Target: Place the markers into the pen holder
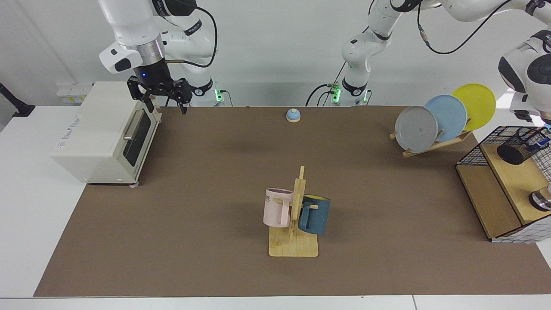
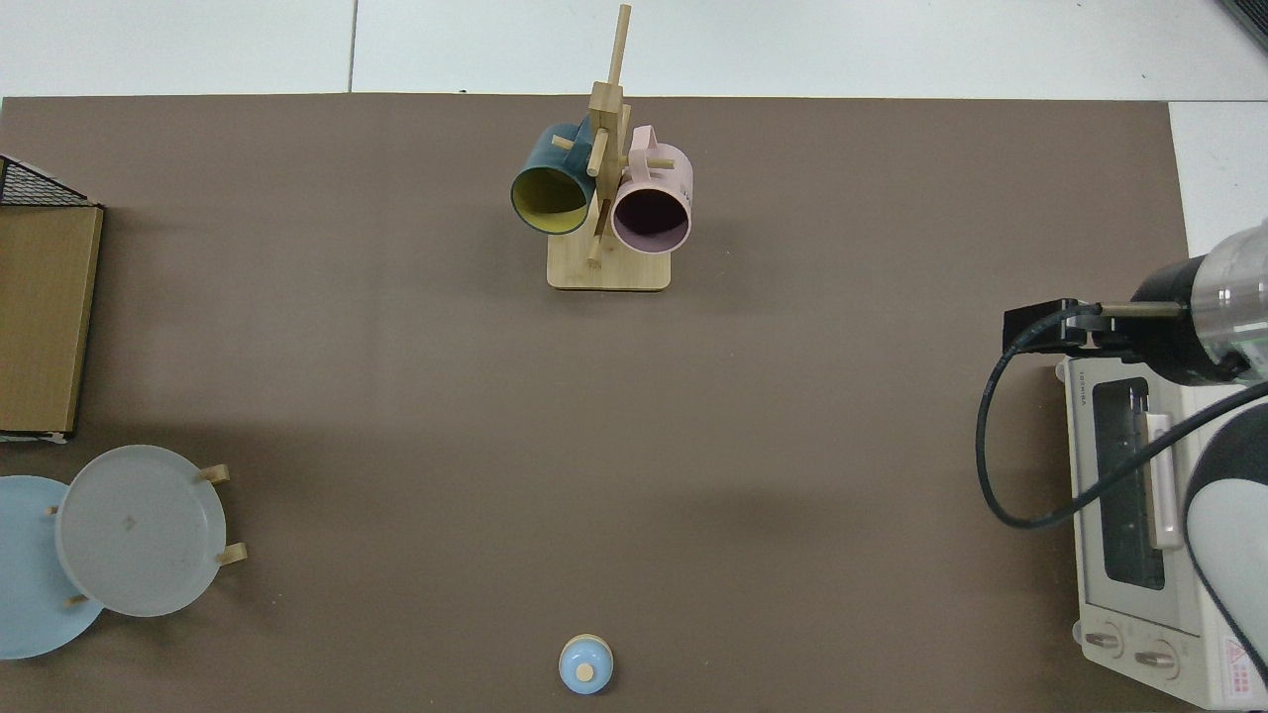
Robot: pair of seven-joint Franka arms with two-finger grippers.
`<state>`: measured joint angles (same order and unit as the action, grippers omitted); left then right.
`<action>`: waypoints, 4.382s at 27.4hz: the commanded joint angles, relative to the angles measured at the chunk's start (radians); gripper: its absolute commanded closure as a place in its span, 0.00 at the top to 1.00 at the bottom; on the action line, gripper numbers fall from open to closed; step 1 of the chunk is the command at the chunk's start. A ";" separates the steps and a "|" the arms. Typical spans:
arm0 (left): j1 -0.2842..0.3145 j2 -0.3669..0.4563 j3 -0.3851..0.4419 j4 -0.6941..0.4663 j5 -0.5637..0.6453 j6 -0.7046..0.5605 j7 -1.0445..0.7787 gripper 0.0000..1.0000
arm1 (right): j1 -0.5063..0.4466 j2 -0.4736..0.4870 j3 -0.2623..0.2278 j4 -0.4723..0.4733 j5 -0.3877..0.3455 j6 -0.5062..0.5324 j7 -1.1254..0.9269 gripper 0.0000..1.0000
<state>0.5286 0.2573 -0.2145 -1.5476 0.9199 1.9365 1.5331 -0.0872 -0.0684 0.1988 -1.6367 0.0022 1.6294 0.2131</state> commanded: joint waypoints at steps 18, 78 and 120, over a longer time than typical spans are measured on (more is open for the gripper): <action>0.011 0.011 -0.005 -0.051 -0.030 0.048 -0.013 0.00 | -0.017 -0.008 0.010 -0.005 0.018 0.013 0.015 1.00; -0.006 0.002 -0.068 0.057 -0.056 0.038 0.025 0.93 | -0.017 -0.010 0.010 -0.005 0.019 0.013 0.015 1.00; -0.443 -0.193 -0.043 0.098 -0.763 -0.435 -1.068 1.00 | -0.017 -0.010 0.010 -0.005 0.019 0.013 0.015 1.00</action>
<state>0.1838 0.1008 -0.3421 -1.4445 0.2219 1.5509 0.5934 -0.0872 -0.0688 0.1988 -1.6365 0.0024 1.6294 0.2131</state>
